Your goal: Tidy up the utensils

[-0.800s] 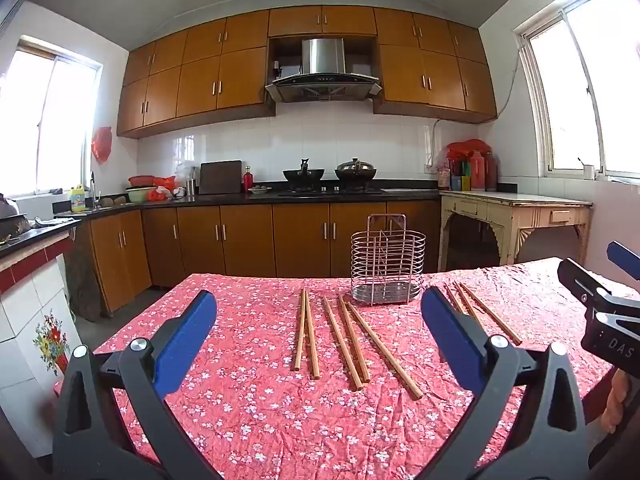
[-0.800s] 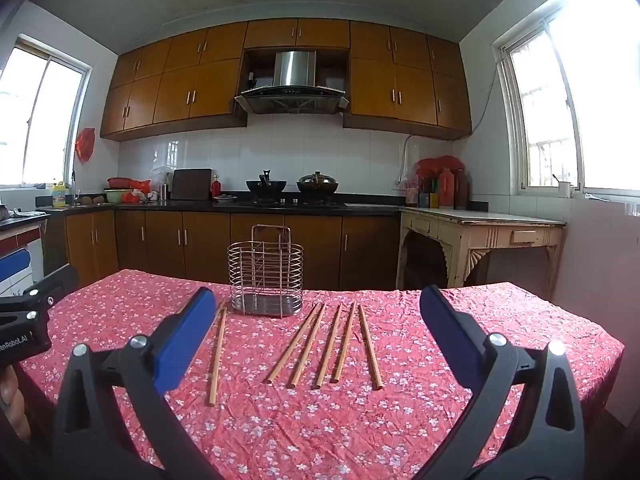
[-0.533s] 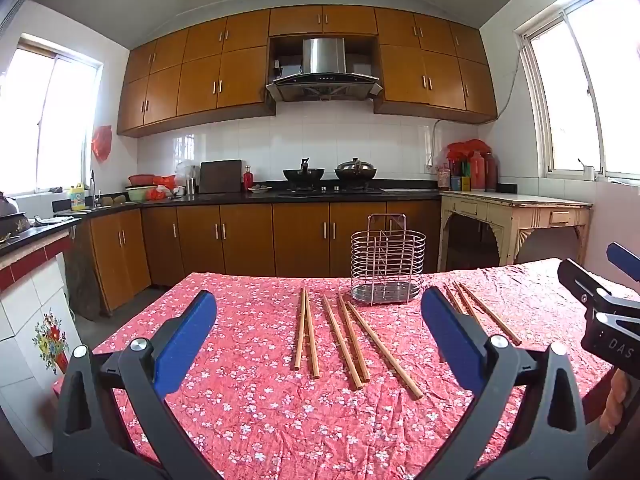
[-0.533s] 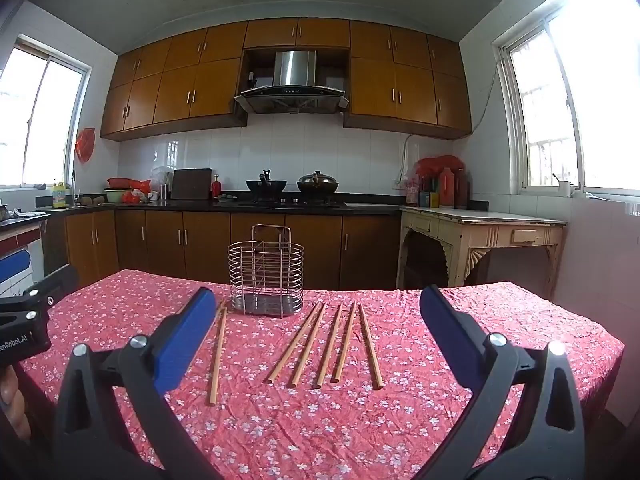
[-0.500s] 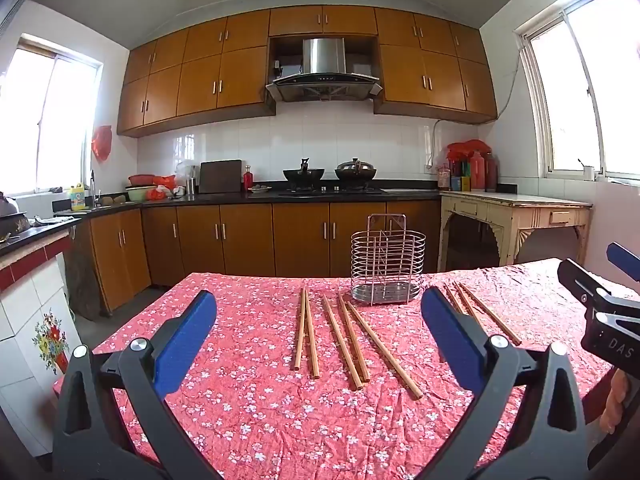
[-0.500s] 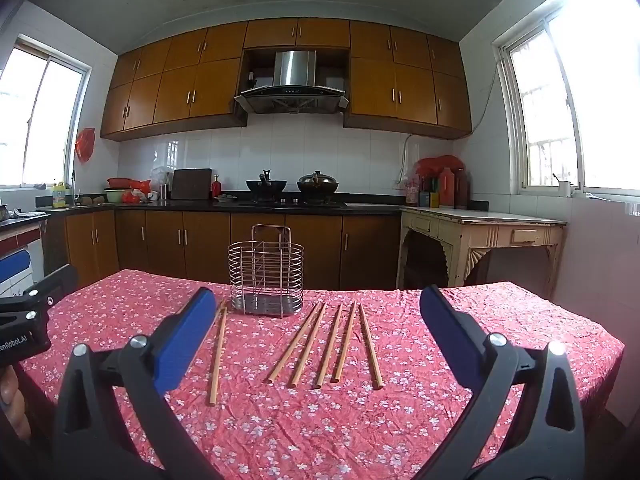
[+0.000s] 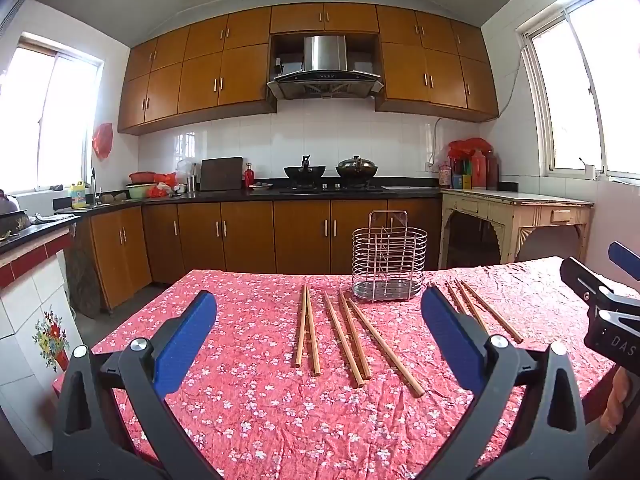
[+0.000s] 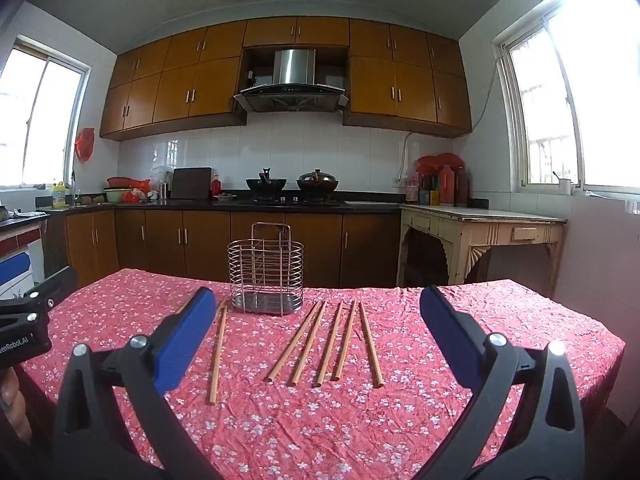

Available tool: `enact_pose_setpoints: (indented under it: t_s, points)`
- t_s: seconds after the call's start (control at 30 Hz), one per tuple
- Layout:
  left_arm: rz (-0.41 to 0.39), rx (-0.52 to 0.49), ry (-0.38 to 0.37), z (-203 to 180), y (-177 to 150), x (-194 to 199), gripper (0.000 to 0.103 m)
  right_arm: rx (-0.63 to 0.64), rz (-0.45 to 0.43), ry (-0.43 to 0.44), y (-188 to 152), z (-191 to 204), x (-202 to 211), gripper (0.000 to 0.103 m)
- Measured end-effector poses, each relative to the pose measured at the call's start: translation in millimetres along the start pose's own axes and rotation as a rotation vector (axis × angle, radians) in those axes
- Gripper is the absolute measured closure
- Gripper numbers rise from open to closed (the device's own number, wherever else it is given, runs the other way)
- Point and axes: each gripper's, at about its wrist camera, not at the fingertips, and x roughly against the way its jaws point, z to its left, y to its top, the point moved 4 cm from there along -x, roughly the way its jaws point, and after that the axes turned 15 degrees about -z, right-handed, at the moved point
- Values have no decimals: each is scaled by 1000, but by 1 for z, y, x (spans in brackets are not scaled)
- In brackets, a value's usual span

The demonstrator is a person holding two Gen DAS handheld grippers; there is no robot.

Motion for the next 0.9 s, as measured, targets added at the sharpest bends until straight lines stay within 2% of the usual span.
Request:
enact_pose_setpoints:
  t_s: [0.9]
  points:
    - [11,-2,-1,2,-16,-4,2,-7,6,-1,-9,-2,-3,4]
